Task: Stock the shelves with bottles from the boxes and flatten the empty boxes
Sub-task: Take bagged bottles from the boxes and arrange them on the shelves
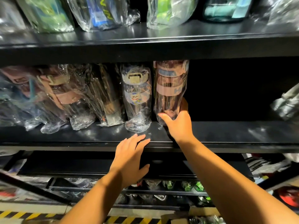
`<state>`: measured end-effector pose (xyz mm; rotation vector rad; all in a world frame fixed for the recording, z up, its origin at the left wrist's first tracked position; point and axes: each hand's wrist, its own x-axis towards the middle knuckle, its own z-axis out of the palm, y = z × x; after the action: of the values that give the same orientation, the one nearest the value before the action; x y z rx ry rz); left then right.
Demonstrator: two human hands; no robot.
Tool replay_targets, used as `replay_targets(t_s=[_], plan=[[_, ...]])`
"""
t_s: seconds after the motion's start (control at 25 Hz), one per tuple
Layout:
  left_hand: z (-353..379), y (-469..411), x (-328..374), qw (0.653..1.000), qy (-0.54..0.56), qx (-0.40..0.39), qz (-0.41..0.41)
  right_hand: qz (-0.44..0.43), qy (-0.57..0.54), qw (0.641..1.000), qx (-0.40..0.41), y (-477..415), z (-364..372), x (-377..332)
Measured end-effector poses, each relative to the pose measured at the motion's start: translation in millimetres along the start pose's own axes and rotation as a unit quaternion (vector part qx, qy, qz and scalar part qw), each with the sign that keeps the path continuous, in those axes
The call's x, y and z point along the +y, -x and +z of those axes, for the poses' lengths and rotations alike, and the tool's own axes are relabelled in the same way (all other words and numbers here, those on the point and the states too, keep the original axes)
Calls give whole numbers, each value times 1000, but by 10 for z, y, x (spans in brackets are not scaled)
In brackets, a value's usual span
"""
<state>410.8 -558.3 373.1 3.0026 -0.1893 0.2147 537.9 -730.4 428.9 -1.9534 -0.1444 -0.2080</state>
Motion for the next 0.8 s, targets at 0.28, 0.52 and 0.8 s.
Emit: replay_targets(t_s=[0.28, 0.52, 0.8], plan=[[49, 32, -4, 1000, -12, 23, 8, 10, 86, 996, -1, 110, -20, 95], [88, 593, 0, 995, 51, 77, -33, -83, 188, 978, -28, 1127, 23, 207], [146, 2450, -761, 978, 55, 75, -188, -155, 294, 900, -284, 2577, 1008, 86]])
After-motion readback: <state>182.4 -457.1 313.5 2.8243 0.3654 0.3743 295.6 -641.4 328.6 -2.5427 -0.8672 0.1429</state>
